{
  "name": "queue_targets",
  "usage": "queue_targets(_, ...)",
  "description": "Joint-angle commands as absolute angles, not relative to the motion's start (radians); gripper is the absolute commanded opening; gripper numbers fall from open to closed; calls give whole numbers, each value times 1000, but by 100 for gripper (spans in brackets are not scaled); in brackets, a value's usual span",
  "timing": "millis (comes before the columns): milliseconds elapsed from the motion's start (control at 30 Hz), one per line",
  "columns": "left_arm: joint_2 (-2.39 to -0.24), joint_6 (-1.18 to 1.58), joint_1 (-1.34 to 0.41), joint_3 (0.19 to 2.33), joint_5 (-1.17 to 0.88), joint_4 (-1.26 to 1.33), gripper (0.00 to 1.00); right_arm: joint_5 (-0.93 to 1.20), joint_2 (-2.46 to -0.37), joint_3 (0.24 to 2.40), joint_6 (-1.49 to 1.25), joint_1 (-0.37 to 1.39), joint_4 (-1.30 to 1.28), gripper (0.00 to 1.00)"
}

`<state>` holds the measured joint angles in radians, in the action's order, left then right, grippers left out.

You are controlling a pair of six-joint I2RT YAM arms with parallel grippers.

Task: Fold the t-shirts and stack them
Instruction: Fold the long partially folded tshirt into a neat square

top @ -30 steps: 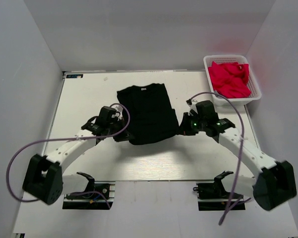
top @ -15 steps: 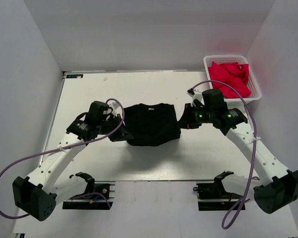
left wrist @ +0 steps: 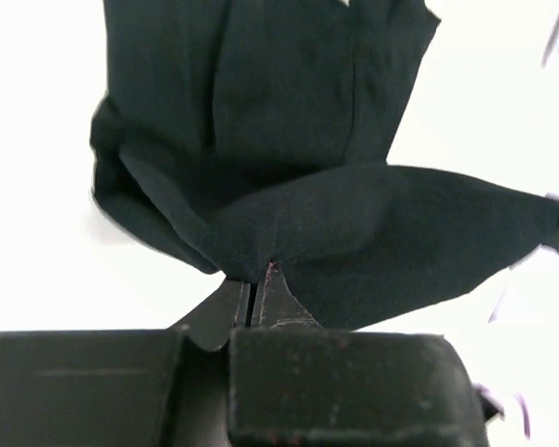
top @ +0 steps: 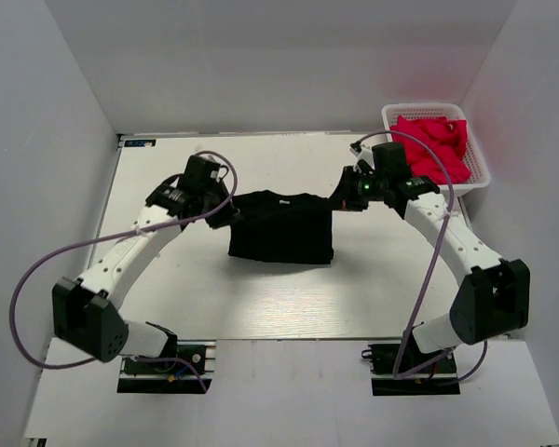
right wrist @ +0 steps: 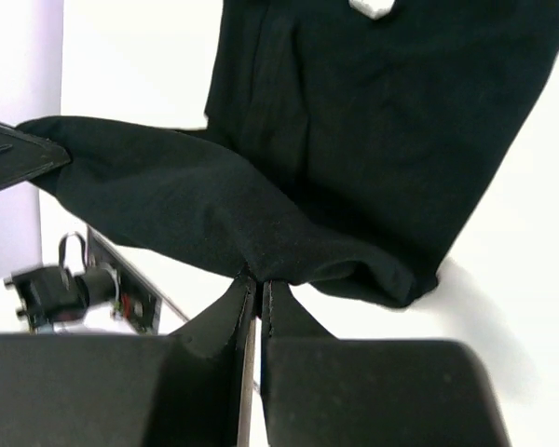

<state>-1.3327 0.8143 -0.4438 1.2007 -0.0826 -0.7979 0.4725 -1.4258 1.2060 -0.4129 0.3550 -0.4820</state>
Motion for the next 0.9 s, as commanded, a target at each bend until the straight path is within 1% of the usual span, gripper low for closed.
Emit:
queue_targets(0,-1399,830,-426,1311,44,-747,0,506,-1463,1279,-425,324,-377,0)
queue_targets(133,-1497,821,-405,1393,135,-747,0,474,-1548,1312,-414,290,-358,0)
queue_targets(200,-1534,812,-393,1431,135,-738,0,512,-1622,1353,-408,282,-356,0)
queue_targets(333,-1649,793,-361,1497,135,-713,0,520,-1721,1397,-428,249,-321,0)
queue_targets(367,-1702,782,-360,1526,135,-703,0,525,-1756,1429,-426,247,-310,0)
queue_targets(433,-1755,759,-350,1551,104,-649,0,517,-1799,1494,-429,238,-319,0)
queue_targets(500,-1810,727,-339,1612,77,-623,0,497,-1833,1505,-436,233,-304,0)
queue_targets(667,-1977,703,-328,1764,92,-603,0,446,-1928,1555,-445,225,-299,0)
queue_targets(700,-2003,703,-319,1794,92,-618,3,440,-1942,1587,-439,221,-308,0)
queue_targets(733,-2031,703,-308,1827,92,-642,10,445,-1980,1624,-439,216,-317,7)
queue_targets(767,-2083,703,-308,1900,92,-696,24,451,-2017,1643,-433,212,-321,34)
queue_targets(800,-2106,703,-295,1940,92,-718,62,468,-2052,1696,-430,209,-331,65)
queue_targets(833,-2123,703,-295,2003,103,-735,93,466,-2071,1762,-401,204,-342,90)
queue_targets(867,-2146,703,-284,2029,113,-744,100,453,-2121,1851,-393,204,-394,91)
